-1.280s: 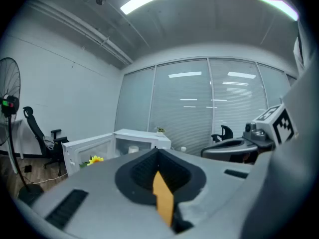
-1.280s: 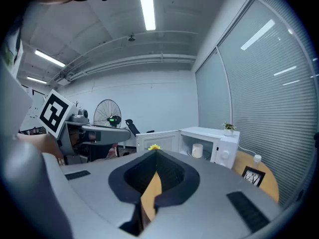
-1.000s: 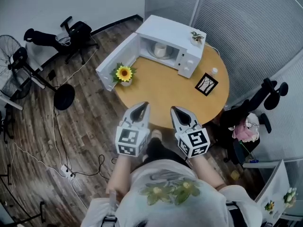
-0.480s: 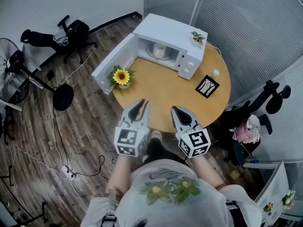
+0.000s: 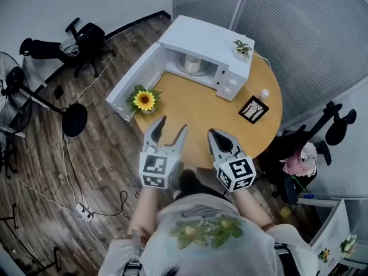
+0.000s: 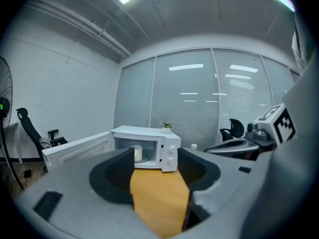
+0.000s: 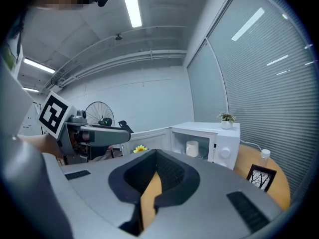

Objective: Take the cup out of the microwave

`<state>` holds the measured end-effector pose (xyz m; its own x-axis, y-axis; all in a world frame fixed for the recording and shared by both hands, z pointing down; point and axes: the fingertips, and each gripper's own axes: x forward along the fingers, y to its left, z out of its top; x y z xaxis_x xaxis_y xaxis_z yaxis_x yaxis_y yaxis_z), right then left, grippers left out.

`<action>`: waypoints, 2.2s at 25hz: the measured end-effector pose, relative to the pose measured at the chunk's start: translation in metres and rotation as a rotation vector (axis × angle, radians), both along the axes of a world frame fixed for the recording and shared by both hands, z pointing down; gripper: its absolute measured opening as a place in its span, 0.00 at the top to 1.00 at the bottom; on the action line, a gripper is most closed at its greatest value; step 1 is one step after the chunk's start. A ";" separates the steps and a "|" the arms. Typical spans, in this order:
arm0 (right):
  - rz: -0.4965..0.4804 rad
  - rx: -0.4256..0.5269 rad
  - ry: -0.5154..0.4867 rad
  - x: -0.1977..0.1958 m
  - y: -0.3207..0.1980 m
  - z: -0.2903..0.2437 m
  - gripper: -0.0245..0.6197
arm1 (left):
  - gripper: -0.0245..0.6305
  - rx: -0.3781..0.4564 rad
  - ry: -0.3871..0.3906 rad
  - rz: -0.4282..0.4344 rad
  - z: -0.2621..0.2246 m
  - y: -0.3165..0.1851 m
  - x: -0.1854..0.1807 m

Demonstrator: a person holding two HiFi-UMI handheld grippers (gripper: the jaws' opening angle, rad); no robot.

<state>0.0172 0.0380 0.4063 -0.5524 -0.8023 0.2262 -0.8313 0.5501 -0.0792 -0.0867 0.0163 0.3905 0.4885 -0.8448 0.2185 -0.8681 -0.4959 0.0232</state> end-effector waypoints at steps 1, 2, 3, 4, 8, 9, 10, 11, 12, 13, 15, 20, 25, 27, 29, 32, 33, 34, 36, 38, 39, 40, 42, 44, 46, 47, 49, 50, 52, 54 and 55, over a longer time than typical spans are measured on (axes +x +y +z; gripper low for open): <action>0.000 -0.004 0.000 0.000 -0.005 0.001 0.94 | 0.58 -0.006 -0.002 0.000 0.002 -0.005 0.000; 0.000 -0.007 0.001 -0.001 -0.009 0.003 0.94 | 0.58 -0.012 -0.003 0.002 0.004 -0.010 0.000; 0.000 -0.011 0.000 -0.001 -0.014 0.004 0.94 | 0.58 -0.018 -0.003 0.005 0.006 -0.015 0.000; 0.000 -0.014 0.000 -0.001 -0.019 0.005 0.94 | 0.57 -0.024 -0.004 0.009 0.008 -0.019 0.001; -0.003 -0.027 -0.002 0.000 -0.038 0.011 0.94 | 0.57 -0.045 -0.009 0.018 0.017 -0.039 0.005; -0.003 -0.030 -0.001 0.001 -0.043 0.013 0.94 | 0.57 -0.051 -0.010 0.018 0.019 -0.044 0.006; -0.003 -0.034 0.000 0.001 -0.048 0.015 0.94 | 0.57 -0.057 -0.011 0.018 0.022 -0.050 0.006; -0.002 -0.039 0.002 0.002 -0.053 0.018 0.94 | 0.57 -0.063 -0.013 0.018 0.024 -0.055 0.006; -0.001 -0.044 0.004 0.003 -0.058 0.020 0.94 | 0.57 -0.070 -0.015 0.017 0.026 -0.061 0.007; 0.001 -0.048 0.006 0.004 -0.063 0.022 0.94 | 0.57 -0.076 -0.017 0.015 0.028 -0.067 0.007; 0.006 -0.053 0.006 0.008 -0.073 0.025 0.94 | 0.57 -0.088 -0.018 0.010 0.032 -0.079 0.008; 0.023 -0.070 0.011 0.022 -0.095 0.032 0.94 | 0.57 -0.122 -0.015 0.015 0.042 -0.107 0.018; 0.026 -0.082 0.020 0.034 -0.111 0.037 0.94 | 0.57 -0.134 -0.015 0.001 0.050 -0.134 0.028; 0.020 -0.082 0.030 0.036 -0.115 0.041 0.94 | 0.57 -0.142 -0.020 -0.007 0.055 -0.143 0.031; 0.014 -0.084 0.029 0.037 -0.120 0.044 0.94 | 0.57 -0.146 -0.027 -0.009 0.058 -0.152 0.034; 0.008 -0.090 0.019 0.039 -0.125 0.049 0.94 | 0.57 -0.159 -0.040 -0.031 0.064 -0.164 0.035; 0.007 -0.093 0.017 0.039 -0.126 0.051 0.94 | 0.57 -0.163 -0.040 -0.036 0.065 -0.168 0.037; 0.006 -0.095 0.014 0.040 -0.126 0.054 0.94 | 0.57 -0.169 -0.037 -0.039 0.066 -0.172 0.038; 0.006 -0.100 0.006 0.042 -0.127 0.057 0.94 | 0.57 -0.180 -0.031 -0.042 0.067 -0.179 0.042; 0.006 -0.105 -0.002 0.042 -0.127 0.059 0.94 | 0.57 -0.188 -0.024 -0.046 0.068 -0.188 0.043; 0.005 -0.108 -0.004 0.043 -0.127 0.059 0.94 | 0.57 -0.197 -0.017 -0.051 0.069 -0.193 0.044; 0.005 -0.110 -0.006 0.044 -0.127 0.060 0.94 | 0.57 -0.207 -0.011 -0.054 0.071 -0.197 0.044; 0.005 -0.114 -0.010 0.045 -0.129 0.060 0.94 | 0.57 -0.224 -0.016 -0.056 0.073 -0.207 0.045; 0.008 -0.119 -0.014 0.047 -0.133 0.062 0.94 | 0.57 -0.233 -0.039 -0.055 0.075 -0.218 0.045; 0.013 -0.126 -0.018 0.047 -0.136 0.065 0.94 | 0.57 -0.241 -0.058 -0.052 0.078 -0.229 0.046; 0.016 -0.129 -0.019 0.047 -0.138 0.066 0.94 | 0.57 -0.248 -0.062 -0.050 0.081 -0.234 0.046; 0.021 -0.135 -0.021 0.047 -0.143 0.068 0.94 | 0.57 -0.271 -0.056 -0.044 0.087 -0.244 0.047; 0.024 -0.139 -0.022 0.046 -0.145 0.069 0.94 | 0.57 -0.286 -0.046 -0.041 0.090 -0.249 0.048; 0.034 -0.149 -0.027 0.046 -0.151 0.071 0.94 | 0.57 -0.325 -0.027 -0.038 0.100 -0.259 0.047; 0.046 -0.163 -0.034 0.047 -0.157 0.074 0.94 | 0.57 -0.364 -0.022 -0.037 0.111 -0.268 0.047; 0.053 -0.171 -0.036 0.048 -0.159 0.076 0.94 | 0.57 -0.381 -0.023 -0.036 0.117 -0.272 0.047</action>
